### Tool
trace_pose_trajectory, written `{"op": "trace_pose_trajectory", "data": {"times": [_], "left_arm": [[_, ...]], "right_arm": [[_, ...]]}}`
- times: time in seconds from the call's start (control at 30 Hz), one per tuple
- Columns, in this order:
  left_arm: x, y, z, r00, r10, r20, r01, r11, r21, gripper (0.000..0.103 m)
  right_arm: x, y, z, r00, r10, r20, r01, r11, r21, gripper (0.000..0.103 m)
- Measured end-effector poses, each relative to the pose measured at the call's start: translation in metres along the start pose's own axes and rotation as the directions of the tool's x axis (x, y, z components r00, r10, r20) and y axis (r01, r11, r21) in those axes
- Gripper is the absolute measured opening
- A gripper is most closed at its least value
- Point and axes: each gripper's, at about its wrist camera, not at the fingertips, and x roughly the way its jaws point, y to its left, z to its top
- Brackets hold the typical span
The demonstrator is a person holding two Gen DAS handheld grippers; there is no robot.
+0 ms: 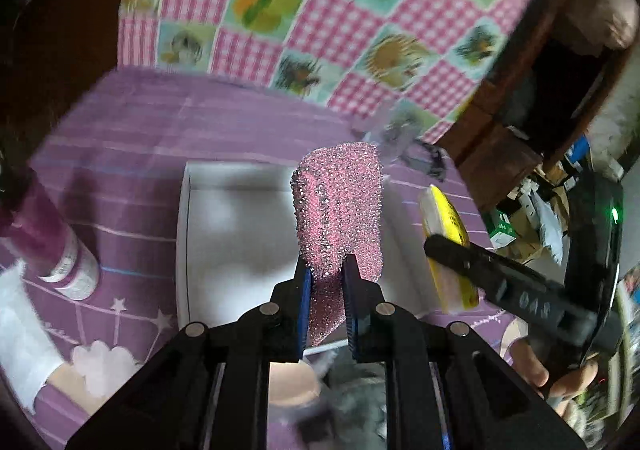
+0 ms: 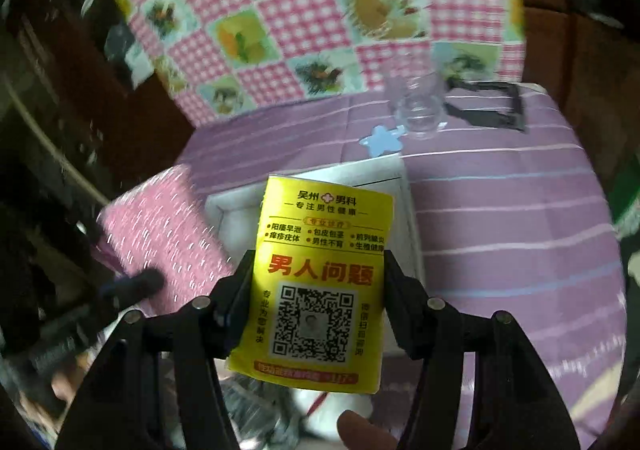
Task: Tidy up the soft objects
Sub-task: 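Carry the pink pad and yellow card over the white box tray, then lower pad and card into the tray and open both tools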
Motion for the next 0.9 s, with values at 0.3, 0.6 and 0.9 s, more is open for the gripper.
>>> {"op": "trace_pose_trajectory", "data": {"times": [0.3,0.6,0.9], "left_arm": [[0.084,0.049,-0.021,0.971,-0.056,-0.23,0.034,0.994,-0.1,0.014],[0.093,0.046,-0.026,0.963,-0.098,-0.252,0.07,0.99,-0.121,0.014],[0.095,0.034,-0.029,0.96,-0.116,-0.254,0.09,0.99,-0.111,0.015]], "right_arm": [[0.053,-0.027,-0.018,0.993,-0.056,-0.105,0.065,0.994,0.084,0.064],[0.065,-0.018,-0.028,0.982,-0.065,-0.175,0.067,0.998,0.006,0.077],[0.036,-0.022,-0.021,0.989,-0.069,-0.13,0.07,0.998,0.005,0.086]]}}
